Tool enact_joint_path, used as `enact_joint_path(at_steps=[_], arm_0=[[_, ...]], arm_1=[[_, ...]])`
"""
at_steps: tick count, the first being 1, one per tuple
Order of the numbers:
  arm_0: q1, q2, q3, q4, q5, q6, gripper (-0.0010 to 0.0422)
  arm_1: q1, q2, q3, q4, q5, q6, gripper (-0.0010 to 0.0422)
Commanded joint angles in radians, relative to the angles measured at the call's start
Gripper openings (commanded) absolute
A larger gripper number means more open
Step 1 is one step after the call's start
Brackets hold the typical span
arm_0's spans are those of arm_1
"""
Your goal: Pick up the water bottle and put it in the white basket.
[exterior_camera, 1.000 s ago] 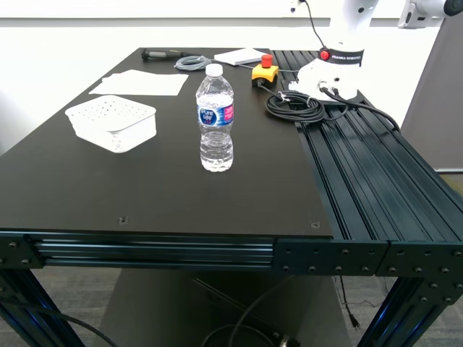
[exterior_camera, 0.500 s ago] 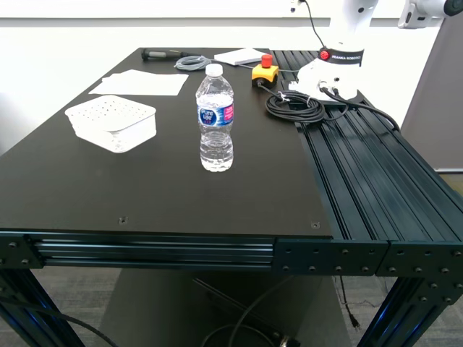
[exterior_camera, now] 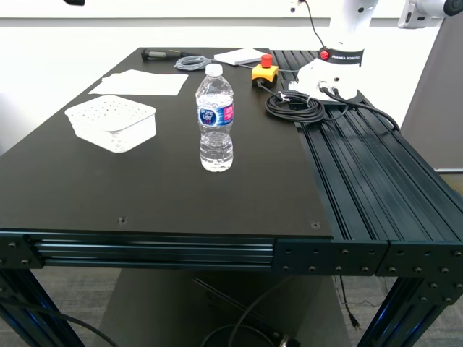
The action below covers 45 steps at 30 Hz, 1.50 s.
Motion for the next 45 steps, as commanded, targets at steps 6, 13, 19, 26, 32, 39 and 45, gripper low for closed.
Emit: enact_joint_path(at_steps=[6, 13, 19, 26, 32, 39, 45], arm_0=[[0.000, 0.000, 0.002, 0.002, 0.000, 0.000, 0.0001], [0.000, 0.000, 0.002, 0.002, 0.000, 0.000, 0.0001], [0.000, 0.000, 0.002, 0.000, 0.000, 0.000, 0.0001], [0.000, 0.000, 0.002, 0.001, 0.000, 0.000, 0.0001], [0.000, 0.000, 0.002, 0.001, 0.000, 0.000, 0.0001], [0.000, 0.000, 0.002, 0.001, 0.000, 0.000, 0.0001], [0.000, 0.000, 0.002, 0.000, 0.000, 0.000, 0.0001]], arm_1=[[-0.003, 0.288, 0.251, -0.233, 0.383, -0.041, 0.0000], [-0.026, 0.400, 0.250, -0.232, 0.463, 0.030, 0.0000], [-0.138, 0.439, 0.246, -0.251, 0.355, 0.159, 0.0038], [-0.199, 0.430, 0.247, -0.284, 0.209, 0.270, 0.0156], [-0.210, 0.432, 0.246, -0.399, 0.127, 0.400, 0.0154], [-0.268, 0.439, 0.246, -0.404, 0.019, 0.486, 0.0109], [-0.302, 0.469, 0.247, -0.390, -0.007, 0.489, 0.0154]])
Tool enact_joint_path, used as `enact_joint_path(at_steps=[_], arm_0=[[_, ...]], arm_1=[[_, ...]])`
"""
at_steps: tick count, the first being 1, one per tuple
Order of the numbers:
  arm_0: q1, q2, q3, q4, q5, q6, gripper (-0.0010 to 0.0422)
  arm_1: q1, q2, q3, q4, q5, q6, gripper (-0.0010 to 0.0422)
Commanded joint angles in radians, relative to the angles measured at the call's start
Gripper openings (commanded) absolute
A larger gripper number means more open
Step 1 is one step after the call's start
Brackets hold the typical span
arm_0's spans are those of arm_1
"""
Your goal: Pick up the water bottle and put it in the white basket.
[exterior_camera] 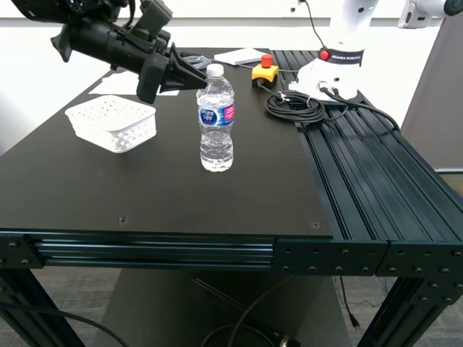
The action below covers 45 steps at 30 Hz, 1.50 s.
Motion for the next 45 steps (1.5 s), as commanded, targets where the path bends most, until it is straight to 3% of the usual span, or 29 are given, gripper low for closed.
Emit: enact_joint_path(at_steps=[1, 8, 13, 26, 30, 32, 38, 45], arm_0=[[0.000, 0.000, 0.002, 0.004, 0.000, 0.000, 0.0001], [0.000, 0.000, 0.002, 0.001, 0.000, 0.000, 0.0001], [0.000, 0.000, 0.002, 0.002, 0.000, 0.000, 0.0001], [0.000, 0.000, 0.002, 0.002, 0.000, 0.000, 0.0001], [0.000, 0.000, 0.002, 0.002, 0.000, 0.000, 0.0001], [0.000, 0.000, 0.002, 0.002, 0.000, 0.000, 0.0001], [0.000, 0.000, 0.002, 0.001, 0.000, 0.000, 0.0001], [0.000, 0.000, 0.002, 0.002, 0.000, 0.000, 0.0001]], arm_1=[[-0.013, 0.032, 0.002, 0.018, -0.019, 0.006, 0.0169], [-0.030, 0.051, 0.002, 0.068, -0.095, -0.010, 0.0270], [-0.037, 0.053, 0.018, 0.156, -0.102, -0.100, 0.0275], [-0.075, 0.053, 0.060, 0.121, -0.136, -0.132, 0.0181], [-0.078, 0.053, 0.052, 0.118, -0.138, -0.120, 0.0082], [-0.077, 0.053, 0.052, 0.117, -0.165, -0.112, -0.0006], [-0.055, 0.051, 0.057, 0.119, -0.243, -0.098, 0.0002], [0.097, -0.008, 0.196, 0.121, -0.214, -0.225, -0.0001]])
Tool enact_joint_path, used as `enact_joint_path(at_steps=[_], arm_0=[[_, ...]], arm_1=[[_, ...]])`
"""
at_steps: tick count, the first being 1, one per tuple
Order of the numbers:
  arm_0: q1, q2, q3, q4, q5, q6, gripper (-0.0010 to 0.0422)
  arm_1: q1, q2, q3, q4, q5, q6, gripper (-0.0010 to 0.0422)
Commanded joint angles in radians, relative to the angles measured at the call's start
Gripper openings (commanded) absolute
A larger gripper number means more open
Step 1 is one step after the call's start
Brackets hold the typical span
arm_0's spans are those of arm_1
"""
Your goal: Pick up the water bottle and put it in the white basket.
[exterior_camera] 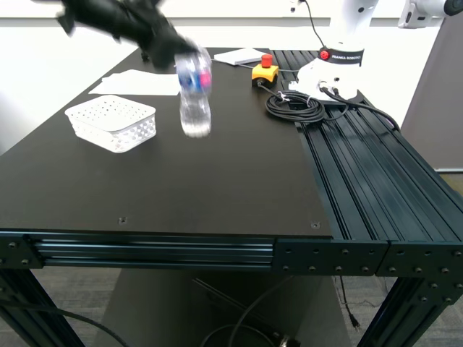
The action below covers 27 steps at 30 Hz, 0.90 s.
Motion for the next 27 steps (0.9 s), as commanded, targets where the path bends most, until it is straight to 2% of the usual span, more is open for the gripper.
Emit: enact_joint_path(at_steps=[1, 3, 5, 10, 12, 13, 15, 22, 27], arm_0=[[-0.001, 0.000, 0.002, 0.003, 0.000, 0.000, 0.0001], [-0.001, 0.000, 0.002, 0.003, 0.000, 0.000, 0.0001], [-0.001, 0.000, 0.002, 0.003, 0.000, 0.000, 0.0001], [0.000, 0.000, 0.002, -0.001, 0.000, 0.000, 0.0001], [0.000, 0.000, 0.002, 0.000, 0.000, 0.000, 0.0001], [0.000, 0.000, 0.002, -0.002, -0.001, 0.000, 0.0001], [0.000, 0.000, 0.002, -0.001, 0.000, 0.000, 0.0001], [0.000, 0.000, 0.002, -0.001, 0.000, 0.000, 0.0001], [0.000, 0.000, 0.002, -0.001, 0.000, 0.000, 0.0001]], arm_1=[[0.077, -0.018, 0.092, 0.014, 0.048, -0.096, -0.0001], [0.130, -0.018, 0.174, 0.014, 0.110, -0.197, -0.0001], [0.174, -0.018, 0.243, 0.011, 0.104, -0.246, -0.0001], [0.300, -0.021, 0.319, -0.116, 0.078, -0.237, -0.0001], [0.331, -0.024, 0.315, -0.225, 0.035, -0.175, -0.0001], [0.353, -0.024, 0.315, -0.335, -0.008, -0.091, -0.0001], [0.371, -0.024, 0.314, -0.416, -0.009, -0.023, -0.0001], [0.377, -0.024, 0.314, -0.465, -0.100, 0.042, -0.0001], [0.377, -0.022, 0.314, -0.468, -0.101, 0.040, 0.0000]])
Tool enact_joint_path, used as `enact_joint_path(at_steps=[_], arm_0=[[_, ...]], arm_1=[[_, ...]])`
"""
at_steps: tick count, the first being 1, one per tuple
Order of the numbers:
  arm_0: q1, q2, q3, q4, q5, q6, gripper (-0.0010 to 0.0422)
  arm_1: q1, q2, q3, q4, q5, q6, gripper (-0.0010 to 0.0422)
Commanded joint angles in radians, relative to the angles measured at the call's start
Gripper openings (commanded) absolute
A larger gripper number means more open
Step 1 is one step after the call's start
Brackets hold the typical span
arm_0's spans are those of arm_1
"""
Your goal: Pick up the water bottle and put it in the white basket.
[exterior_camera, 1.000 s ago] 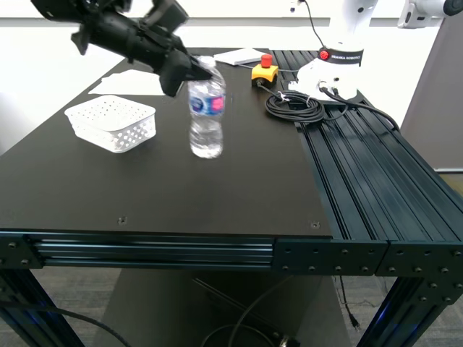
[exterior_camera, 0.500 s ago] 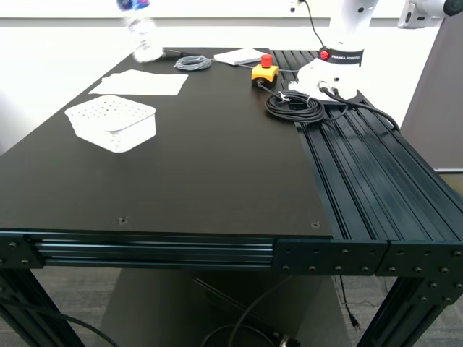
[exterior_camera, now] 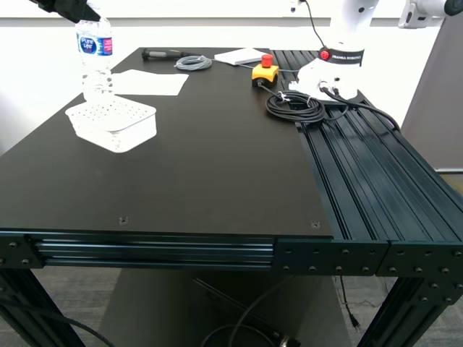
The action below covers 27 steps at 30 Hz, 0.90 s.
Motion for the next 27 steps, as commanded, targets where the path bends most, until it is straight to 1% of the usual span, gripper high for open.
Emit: enact_joint_path(at_steps=[1, 5, 8, 11, 20, 22, 24, 27], arm_0=[[0.001, 0.000, 0.002, 0.003, 0.000, 0.000, 0.0001], [0.001, 0.000, 0.002, 0.003, 0.000, 0.000, 0.0001], [0.001, 0.000, 0.002, 0.003, 0.000, 0.000, 0.0001], [0.001, 0.000, 0.002, 0.003, 0.000, 0.000, 0.0001], [0.001, 0.000, 0.002, 0.003, 0.000, 0.000, 0.0001], [0.001, 0.000, 0.002, 0.003, 0.000, 0.000, 0.0001], [0.000, 0.000, 0.002, 0.003, 0.000, 0.000, 0.0001], [0.001, 0.000, 0.002, 0.003, 0.000, 0.000, 0.0001]], arm_1=[[0.000, -0.001, 0.002, -0.002, 0.007, 0.002, 0.0000], [-0.001, -0.001, 0.002, -0.070, 0.003, 0.056, 0.0000], [0.000, -0.001, 0.002, -0.104, -0.044, 0.084, 0.0000], [0.001, -0.001, 0.002, -0.116, -0.046, 0.099, 0.0003], [0.000, -0.001, 0.002, -0.113, -0.045, 0.111, 0.0079], [-0.001, -0.001, 0.002, -0.112, -0.036, 0.111, 0.0089], [-0.001, -0.001, 0.002, -0.107, 0.011, 0.111, 0.0088], [-0.002, -0.001, 0.002, -0.101, 0.016, 0.110, 0.0080]])
